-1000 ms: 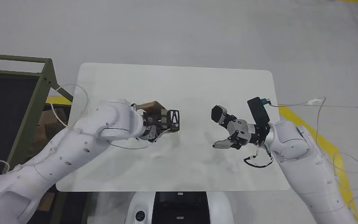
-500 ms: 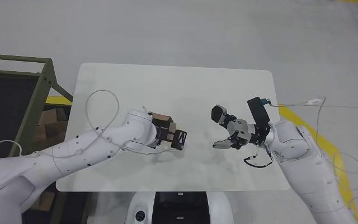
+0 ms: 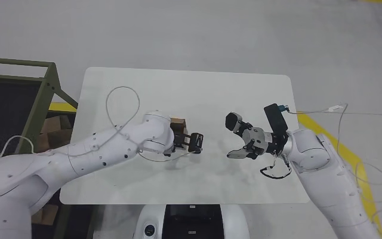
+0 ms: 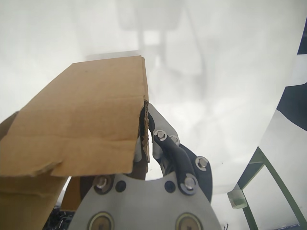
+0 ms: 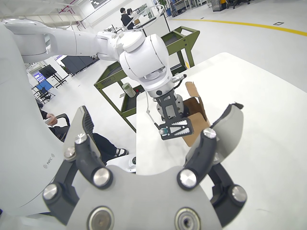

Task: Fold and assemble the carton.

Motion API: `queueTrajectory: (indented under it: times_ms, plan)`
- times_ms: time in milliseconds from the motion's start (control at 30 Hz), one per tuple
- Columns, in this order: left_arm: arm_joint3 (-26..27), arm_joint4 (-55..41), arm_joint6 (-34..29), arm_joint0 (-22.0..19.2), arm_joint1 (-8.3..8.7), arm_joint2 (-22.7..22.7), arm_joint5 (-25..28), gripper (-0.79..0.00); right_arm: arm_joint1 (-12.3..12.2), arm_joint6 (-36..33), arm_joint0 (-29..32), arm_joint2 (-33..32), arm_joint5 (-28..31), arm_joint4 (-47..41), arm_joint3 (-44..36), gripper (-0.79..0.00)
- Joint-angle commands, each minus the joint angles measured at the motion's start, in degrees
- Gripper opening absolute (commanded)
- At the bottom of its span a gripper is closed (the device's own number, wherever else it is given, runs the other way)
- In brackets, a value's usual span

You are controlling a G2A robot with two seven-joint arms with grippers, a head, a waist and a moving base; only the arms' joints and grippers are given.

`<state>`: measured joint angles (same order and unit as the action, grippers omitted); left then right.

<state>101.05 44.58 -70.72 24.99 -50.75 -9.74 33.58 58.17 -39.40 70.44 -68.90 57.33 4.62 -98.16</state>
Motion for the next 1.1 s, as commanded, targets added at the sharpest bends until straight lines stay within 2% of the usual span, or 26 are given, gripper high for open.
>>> queueTrajectory:
  times_ms: [0,100,167,300,400,633,800,867,1067]
  plan:
    - [-0.9,-0.2,-0.3,0.1,-0.7,0.0,-0.3,-0.785,0.0,0.0,0.0,0.0,0.0,0.0,0.0,0.0]
    - [-2.0,-0.8,-1.2,0.1,-1.62,0.0,-1.2,-0.785,0.0,0.0,0.0,0.0,0.0,0.0,0.0,0.0]
    - [-2.3,-0.9,-1.7,0.1,-2.2,0.0,-1.7,-0.563,0.0,0.0,0.0,0.0,0.0,0.0,0.0,0.0]
    - [-3.4,-1.6,-2.2,0.0,-3.12,0.0,-2.2,-0.533,0.0,0.0,0.0,0.0,0.0,0.0,0.0,0.0]
    - [-4.1,-2.3,-2.5,-0.2,-3.67,0.0,-2.5,-0.443,0.0,0.0,0.0,0.0,0.0,0.0,0.0,0.0]
    - [-3.4,-3.4,-3.0,-1.3,-4.11,0.0,-3.0,-0.406,0.0,0.0,0.0,0.0,0.0,0.0,0.0,0.0]
    - [0.1,-5.0,-3.9,-2.8,-3.05,-1.1,-4.0,-0.394,0.0,0.0,0.0,0.0,0.0,0.0,0.0,0.0]
    - [2.5,-5.0,-5.1,-3.1,-2.16,-2.3,-5.1,-0.345,0.0,0.0,0.0,0.0,0.0,0.0,0.0,0.0]
    - [10.3,-4.7,-6.9,-1.9,2.12,-7.0,-6.9,-0.314,0.0,0.5,0.1,-0.3,-0.5,0.0,-0.2,0.0]
